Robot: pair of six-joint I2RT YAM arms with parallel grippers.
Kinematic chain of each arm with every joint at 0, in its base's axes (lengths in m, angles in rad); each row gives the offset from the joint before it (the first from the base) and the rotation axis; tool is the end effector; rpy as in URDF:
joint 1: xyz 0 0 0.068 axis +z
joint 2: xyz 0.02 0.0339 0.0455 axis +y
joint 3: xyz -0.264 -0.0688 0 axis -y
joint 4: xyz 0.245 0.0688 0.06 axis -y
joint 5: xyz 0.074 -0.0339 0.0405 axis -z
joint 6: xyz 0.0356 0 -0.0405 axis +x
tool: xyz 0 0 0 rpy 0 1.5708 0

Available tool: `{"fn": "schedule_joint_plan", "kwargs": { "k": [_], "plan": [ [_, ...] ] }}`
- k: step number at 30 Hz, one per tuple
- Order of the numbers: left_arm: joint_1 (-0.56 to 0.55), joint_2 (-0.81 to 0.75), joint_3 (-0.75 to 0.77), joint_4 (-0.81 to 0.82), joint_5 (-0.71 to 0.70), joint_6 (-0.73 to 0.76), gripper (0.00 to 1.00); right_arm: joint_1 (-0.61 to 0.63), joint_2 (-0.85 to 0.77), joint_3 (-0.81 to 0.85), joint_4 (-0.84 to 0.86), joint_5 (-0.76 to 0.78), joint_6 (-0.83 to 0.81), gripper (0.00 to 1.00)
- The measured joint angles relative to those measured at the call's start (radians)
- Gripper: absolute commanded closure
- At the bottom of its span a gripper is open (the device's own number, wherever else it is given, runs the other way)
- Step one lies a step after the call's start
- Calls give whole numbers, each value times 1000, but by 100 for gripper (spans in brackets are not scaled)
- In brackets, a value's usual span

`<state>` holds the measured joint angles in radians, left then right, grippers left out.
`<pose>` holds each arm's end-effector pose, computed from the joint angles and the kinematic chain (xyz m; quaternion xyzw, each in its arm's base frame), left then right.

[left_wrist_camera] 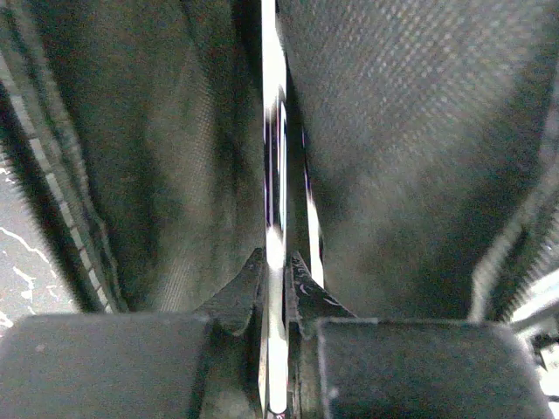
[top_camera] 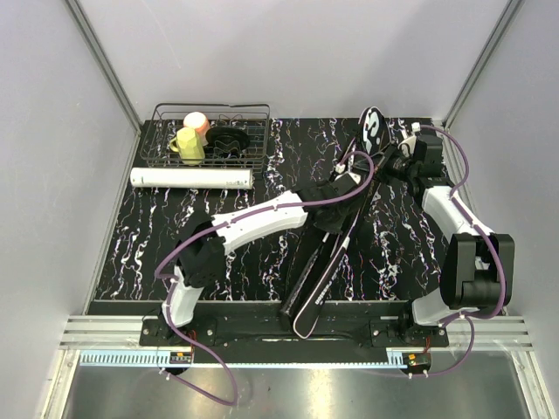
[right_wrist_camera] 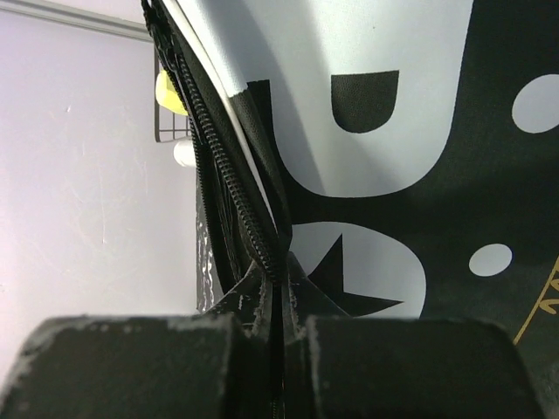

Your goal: Pack up the badminton gear

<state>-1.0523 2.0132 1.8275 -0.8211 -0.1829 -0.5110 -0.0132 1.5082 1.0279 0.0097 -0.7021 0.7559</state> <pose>0.2252 -0.3817 0.2737 0.2312 0.9285 -0.1330 0.2585 0.3389 0.0185 0.2711 0.1337 0.8095 0.4513 0.3510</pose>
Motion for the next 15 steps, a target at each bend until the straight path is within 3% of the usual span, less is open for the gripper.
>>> {"fn": "schedule_joint_plan", "kwargs": {
  "k": [2, 4, 6, 8, 9, 15],
  "plan": [
    [0, 30, 6, 10, -19, -8, 100, 4, 0, -1, 26, 4, 15, 100],
    [-3, 53, 5, 27, -35, -15, 89, 4, 0, -1, 42, 5, 25, 100],
    [-7, 64, 3, 44, -39, -18, 67, 4, 1, -2, 48, 10, 29, 100],
    [-6, 64, 0, 76, -39, -8, 52, 4, 4, -2, 50, -1, 36, 100],
    [-3, 64, 0, 93, -37, 0, 31, 7, 5, -2, 49, -10, 38, 100],
    [19, -51, -132, 170, 15, 24, 27, 19, 19, -2, 46, -56, 39, 100]
  ]
}}
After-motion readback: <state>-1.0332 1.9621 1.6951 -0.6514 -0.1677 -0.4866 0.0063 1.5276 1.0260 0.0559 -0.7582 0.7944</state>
